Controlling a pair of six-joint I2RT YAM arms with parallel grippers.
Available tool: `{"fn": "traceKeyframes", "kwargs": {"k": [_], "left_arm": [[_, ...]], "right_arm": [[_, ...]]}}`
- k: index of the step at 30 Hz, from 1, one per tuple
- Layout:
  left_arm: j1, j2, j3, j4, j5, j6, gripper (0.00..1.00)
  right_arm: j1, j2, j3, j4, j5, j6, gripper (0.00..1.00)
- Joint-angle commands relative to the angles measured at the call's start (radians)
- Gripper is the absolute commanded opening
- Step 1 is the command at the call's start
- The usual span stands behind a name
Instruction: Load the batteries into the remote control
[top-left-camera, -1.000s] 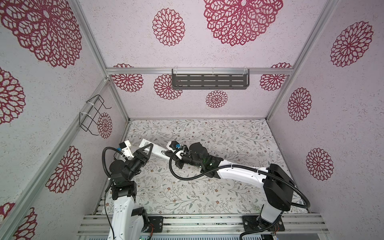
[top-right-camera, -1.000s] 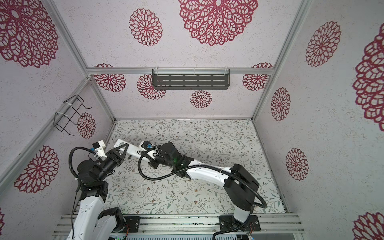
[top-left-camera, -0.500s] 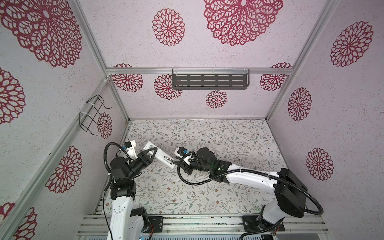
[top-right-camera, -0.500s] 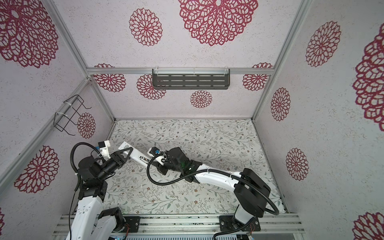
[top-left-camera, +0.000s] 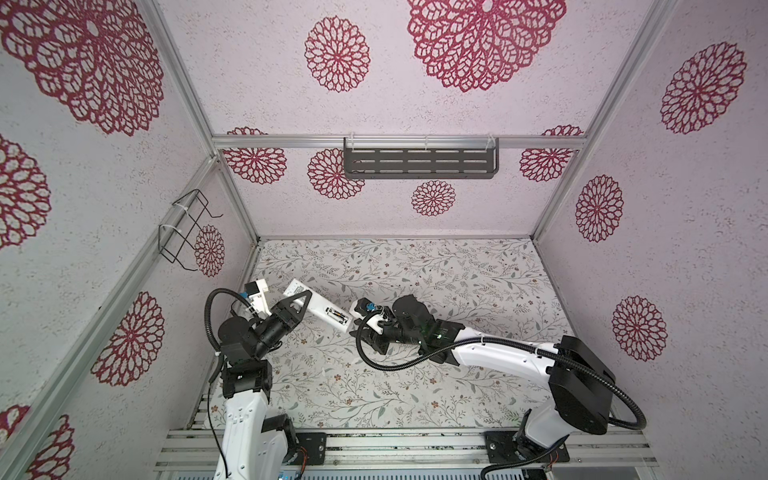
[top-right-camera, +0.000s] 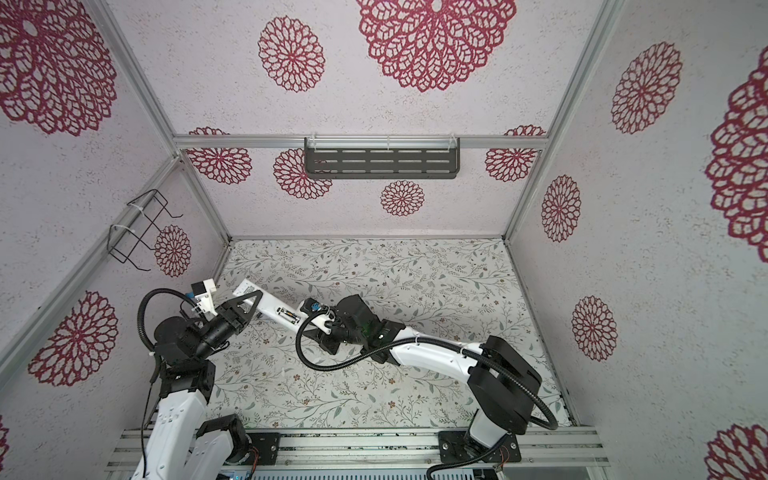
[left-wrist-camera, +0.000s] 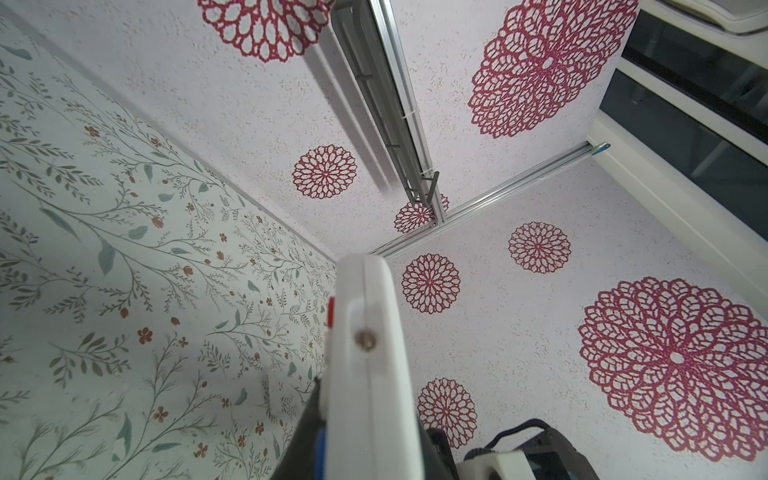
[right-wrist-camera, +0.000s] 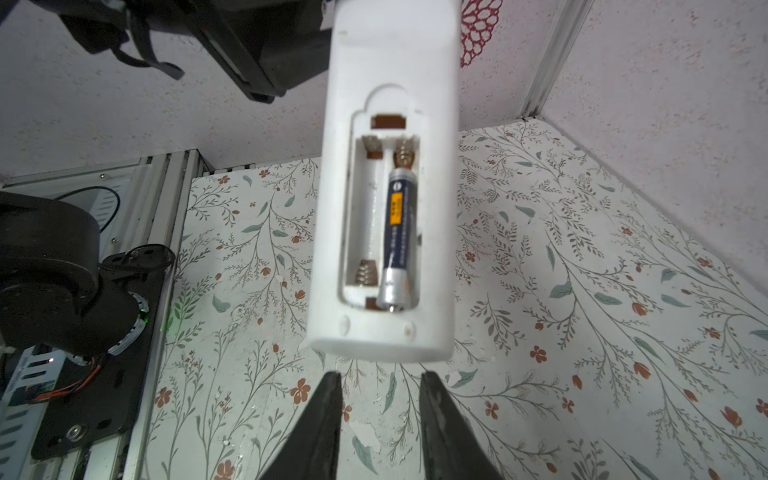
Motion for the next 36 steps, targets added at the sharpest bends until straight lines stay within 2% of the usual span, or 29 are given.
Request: {"fn": "traceKeyframes", "kwargs": {"k": [1, 6, 8, 12, 15, 24, 28, 36], "left_arm": [[0.013, 0.015, -0.012, 0.146, 0.024, -0.076, 0.11], [0.028, 0.019, -0.026, 0.191, 0.051, -0.097, 0.11], [0.033, 0.016, -0.026, 0.197, 0.068, -0.099, 0.11], [0.046, 0.01, -0.035, 0.209, 0.084, -0.107, 0.11], [0.052, 0.014, -0.05, 0.244, 0.083, -0.127, 0.11], [0.07, 0.082, -0.089, 0.439, 0.089, -0.235, 0.11], [0.081, 0.097, -0.103, 0.471, 0.091, -0.257, 0.11], [0.108, 0.096, -0.095, 0.402, 0.109, -0.244, 0.11]], "right_arm": [[-0.001, -0.027, 0.015, -0.005, -0.042, -0.003, 0.35], [-0.039, -0.057, -0.001, 0.042, -0.08, 0.11, 0.43], [-0.079, -0.06, 0.0, 0.085, -0.098, 0.228, 0.46], [-0.157, -0.081, -0.055, 0.287, -0.243, 0.481, 0.53], [-0.182, -0.084, -0.087, 0.398, -0.302, 0.62, 0.58], [-0.189, 0.017, -0.108, 0.658, -0.339, 0.971, 0.63], [-0.179, 0.07, -0.125, 0.754, -0.321, 1.07, 0.64], [-0.157, 0.118, -0.129, 0.756, -0.272, 1.119, 0.64]]}}
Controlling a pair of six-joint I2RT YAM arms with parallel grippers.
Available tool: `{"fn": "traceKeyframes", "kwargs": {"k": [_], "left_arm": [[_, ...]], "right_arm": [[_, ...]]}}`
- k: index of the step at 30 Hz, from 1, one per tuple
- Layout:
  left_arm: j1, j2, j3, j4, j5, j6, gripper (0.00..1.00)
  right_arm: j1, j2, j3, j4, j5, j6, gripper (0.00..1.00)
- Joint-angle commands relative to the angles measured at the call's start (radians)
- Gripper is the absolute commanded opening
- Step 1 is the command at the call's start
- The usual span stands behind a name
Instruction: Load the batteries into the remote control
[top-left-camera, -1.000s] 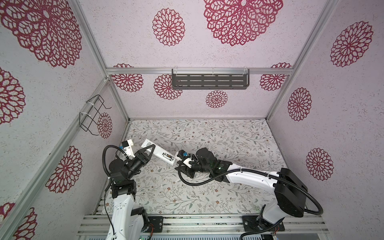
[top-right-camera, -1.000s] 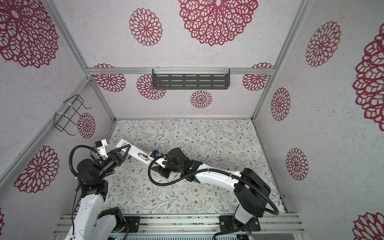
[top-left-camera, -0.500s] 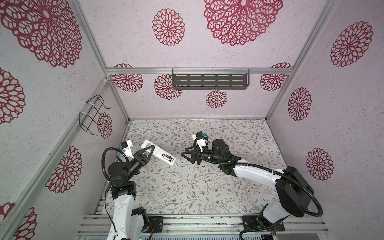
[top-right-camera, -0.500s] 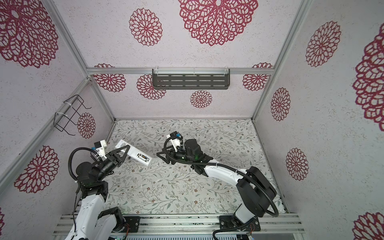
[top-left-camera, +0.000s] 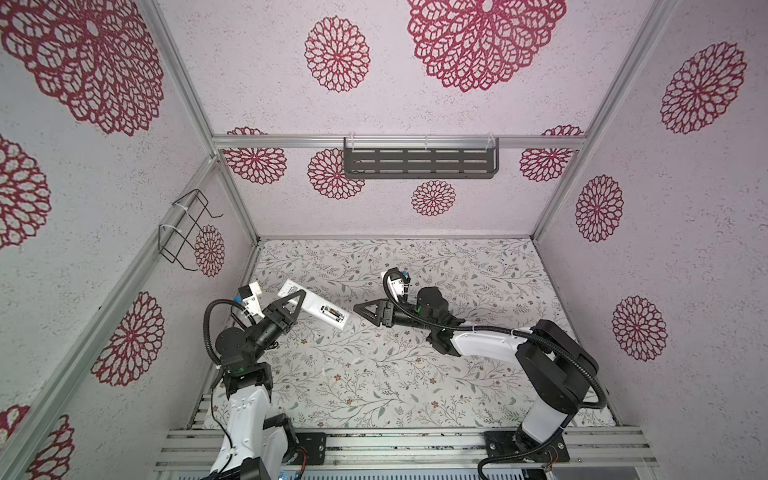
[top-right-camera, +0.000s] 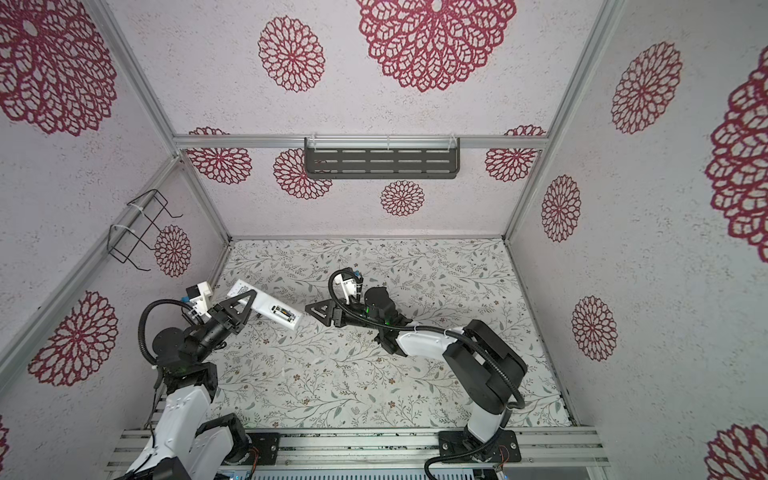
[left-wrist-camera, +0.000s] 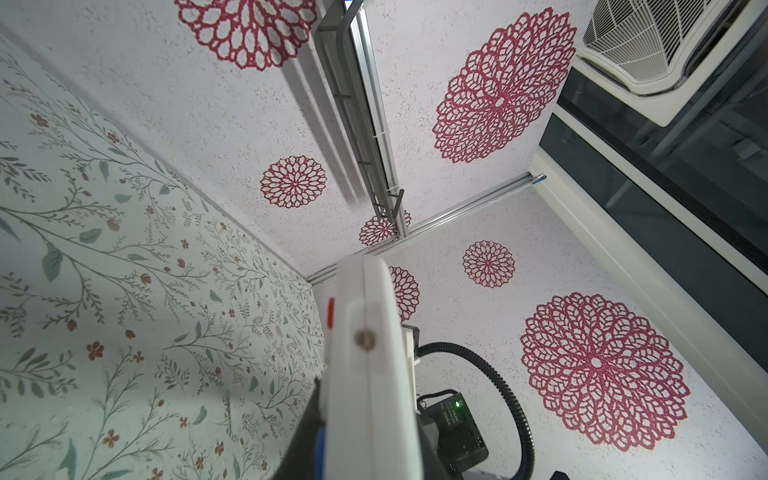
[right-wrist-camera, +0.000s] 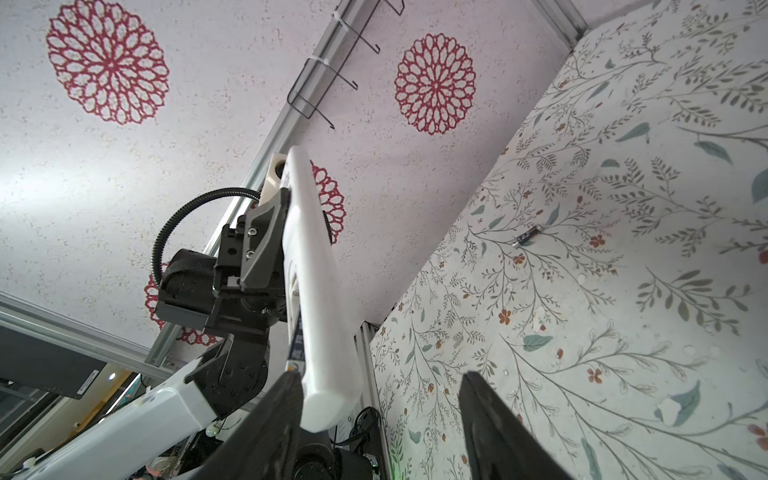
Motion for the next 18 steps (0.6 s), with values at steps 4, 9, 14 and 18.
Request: {"fn": "traceKeyframes", "kwargs": {"k": [4, 9, 14, 18], "left_arm": [[0.017, -0.02, 0.023, -0.087, 0.021, 0.04, 0.11], [0.02, -0.035, 0.049, -0.207, 0.017, 0.091, 0.11], [0.025, -0.047, 0.064, -0.292, 0.006, 0.128, 0.11], [0.026, -0.046, 0.062, -0.295, -0.002, 0.121, 0.11]], "right_arm": [[0.022, -0.001, 0.006, 0.117, 0.019, 0.06, 0.64], [0.037, 0.018, 0.013, 0.13, 0.021, 0.077, 0.64], [0.05, 0.028, 0.012, 0.121, 0.031, 0.078, 0.64], [0.058, 0.045, 0.005, 0.13, 0.04, 0.09, 0.64]]}}
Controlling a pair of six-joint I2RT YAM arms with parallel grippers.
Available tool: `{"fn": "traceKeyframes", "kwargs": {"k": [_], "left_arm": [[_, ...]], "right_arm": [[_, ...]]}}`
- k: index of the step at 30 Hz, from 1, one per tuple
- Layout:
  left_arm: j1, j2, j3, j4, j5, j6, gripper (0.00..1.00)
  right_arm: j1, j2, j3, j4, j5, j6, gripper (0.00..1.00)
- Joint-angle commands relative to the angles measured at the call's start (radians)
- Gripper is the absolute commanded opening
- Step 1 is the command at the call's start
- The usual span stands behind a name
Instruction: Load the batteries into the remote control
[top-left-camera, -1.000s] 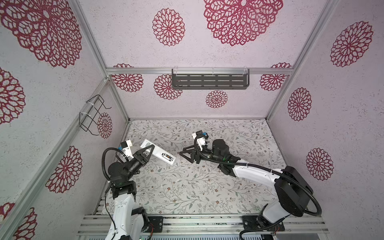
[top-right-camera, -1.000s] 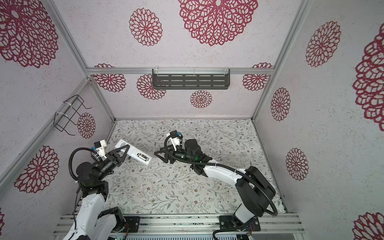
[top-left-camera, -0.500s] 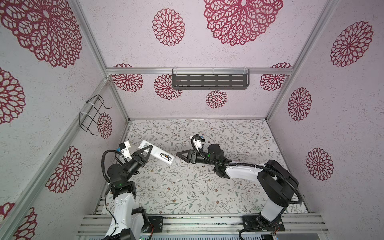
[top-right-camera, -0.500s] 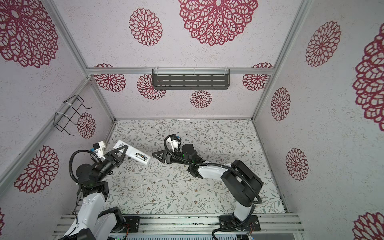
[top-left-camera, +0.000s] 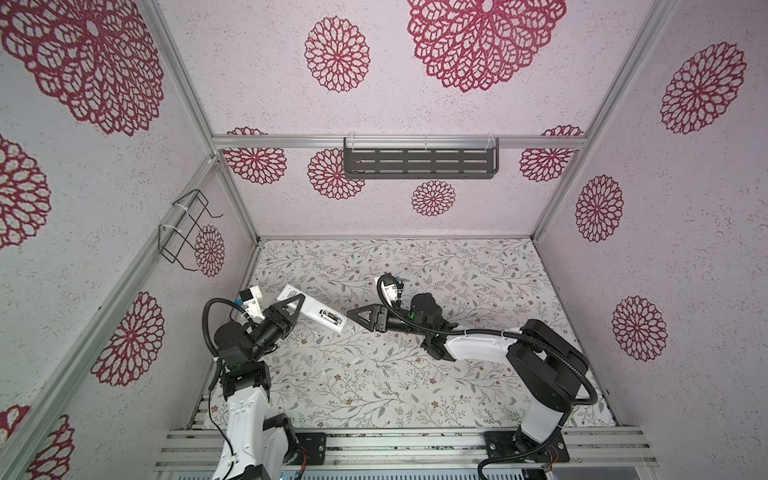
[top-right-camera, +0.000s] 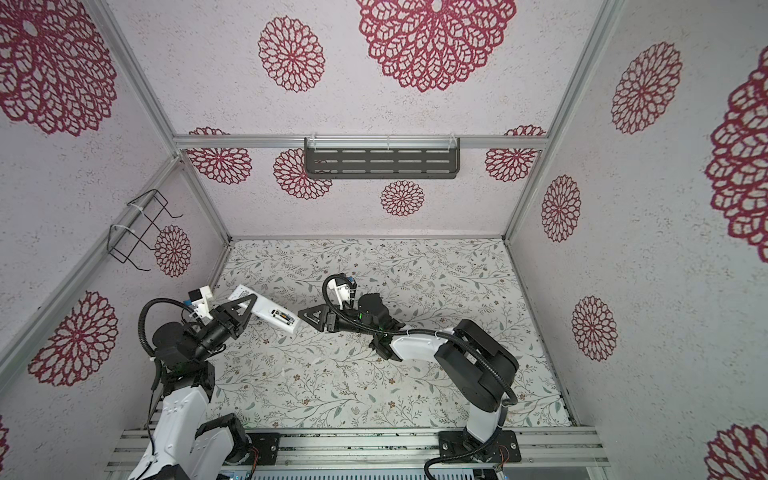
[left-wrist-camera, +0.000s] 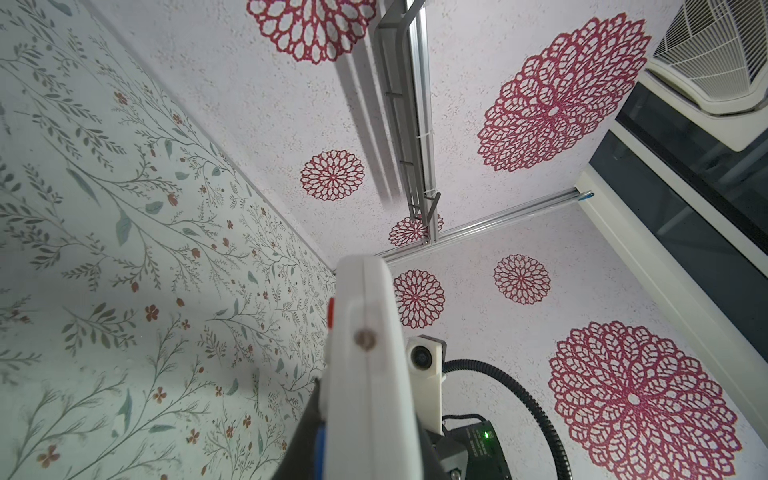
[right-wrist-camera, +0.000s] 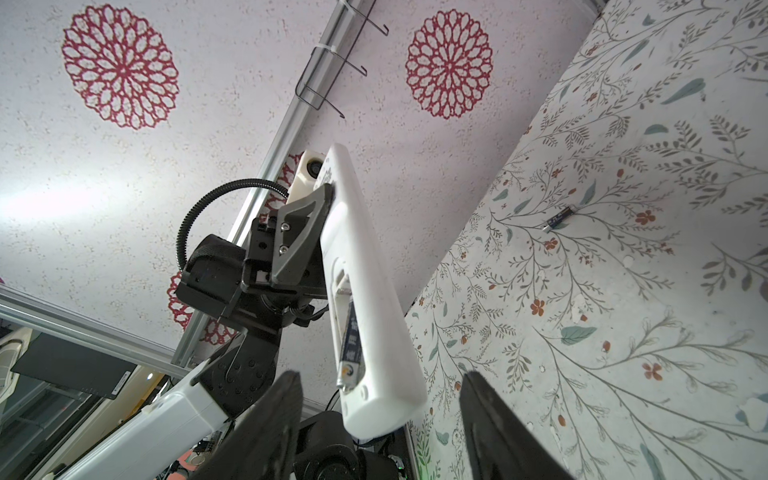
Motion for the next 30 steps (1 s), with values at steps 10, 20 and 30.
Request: {"fn": "traceKeyframes", "kwargs": {"k": [10, 20, 30], "left_arm": [[0.017, -0.016, 0.022, -0.024, -0.017, 0.009, 0.11], [0.024, -0.022, 0.017, -0.032, -0.021, 0.008, 0.11], [0.03, -0.024, 0.023, -0.027, -0.019, 0.0, 0.11]], "right_arm": [[0.034, 0.039, 0.015, 0.107, 0.02, 0.056, 0.63], [0.038, 0.064, 0.019, 0.145, 0.009, 0.083, 0.55], [0.044, 0.091, 0.04, 0.163, 0.0, 0.095, 0.55]]}}
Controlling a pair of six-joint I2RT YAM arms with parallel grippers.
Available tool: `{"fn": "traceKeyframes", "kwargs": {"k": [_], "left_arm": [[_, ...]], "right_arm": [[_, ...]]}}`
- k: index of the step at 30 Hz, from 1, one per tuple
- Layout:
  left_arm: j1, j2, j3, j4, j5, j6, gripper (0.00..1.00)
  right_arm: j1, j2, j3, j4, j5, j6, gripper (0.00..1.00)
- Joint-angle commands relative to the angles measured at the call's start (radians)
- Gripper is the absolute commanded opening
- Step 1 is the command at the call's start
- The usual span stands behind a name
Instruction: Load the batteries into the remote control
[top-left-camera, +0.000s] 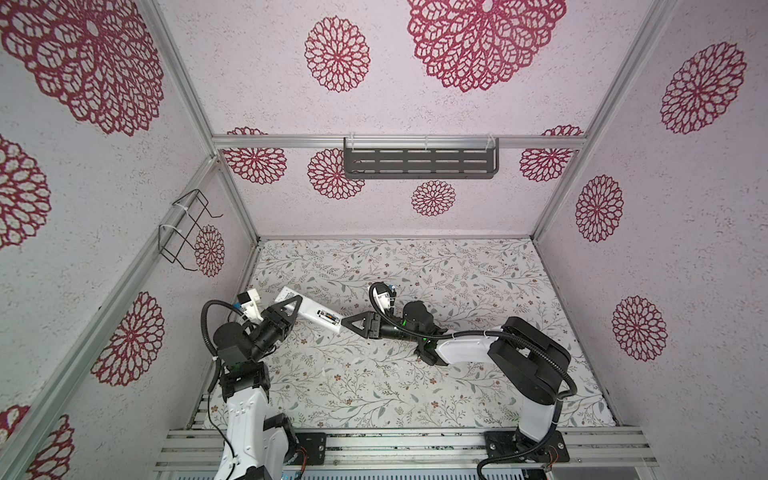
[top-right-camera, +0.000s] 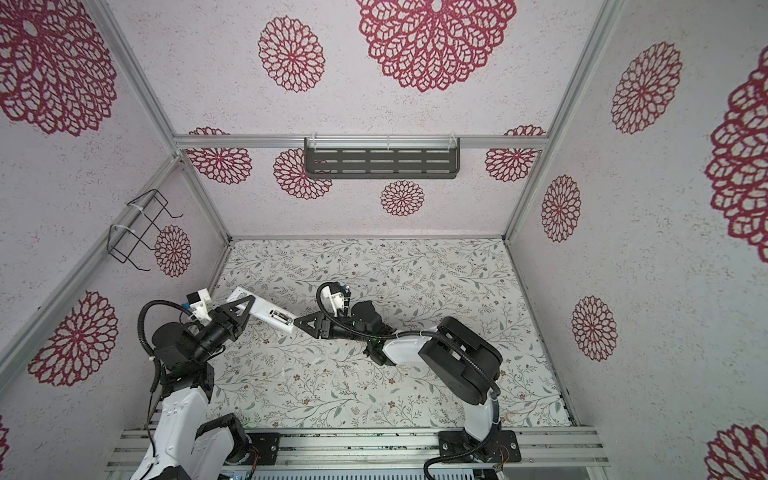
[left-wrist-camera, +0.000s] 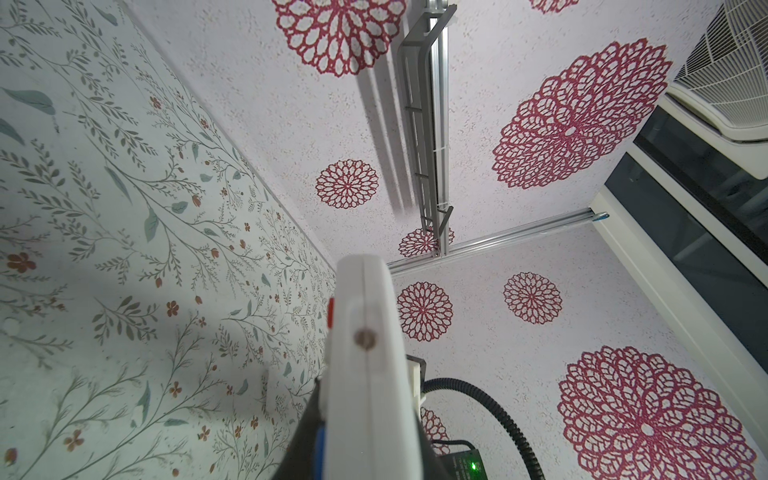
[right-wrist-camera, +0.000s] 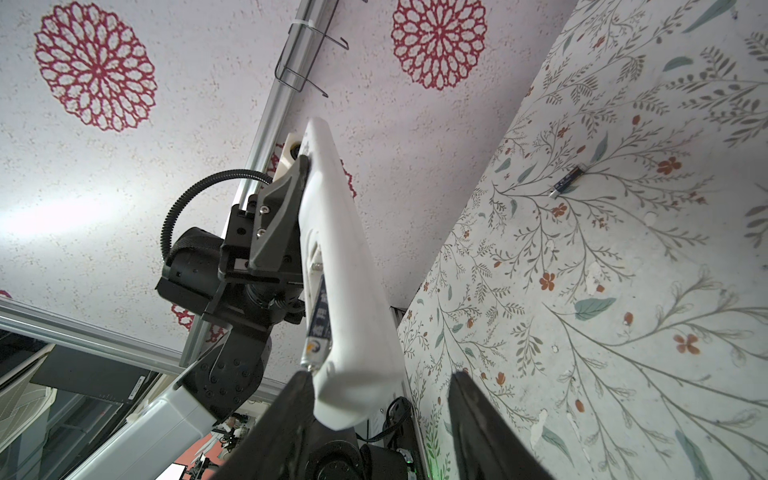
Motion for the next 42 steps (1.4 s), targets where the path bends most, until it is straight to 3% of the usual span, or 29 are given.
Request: {"fn": "traceKeyframes", "kwargs": {"k": [1, 21, 42], "left_arm": [[0.011, -0.012, 0.022, 0.023, 0.005, -0.004, 0.11], [0.015, -0.018, 0.022, 0.027, 0.008, -0.012, 0.11], [0.017, -0.035, 0.024, 0.04, 0.023, -0.034, 0.11]], "right_arm": [[0.007, 0.001, 0.041, 0.077, -0.015, 0.012, 0.56], [0.012, 0.038, 0.065, 0.125, -0.026, 0.047, 0.55], [0.011, 0.054, 0.086, 0.057, -0.001, 0.029, 0.54]]}}
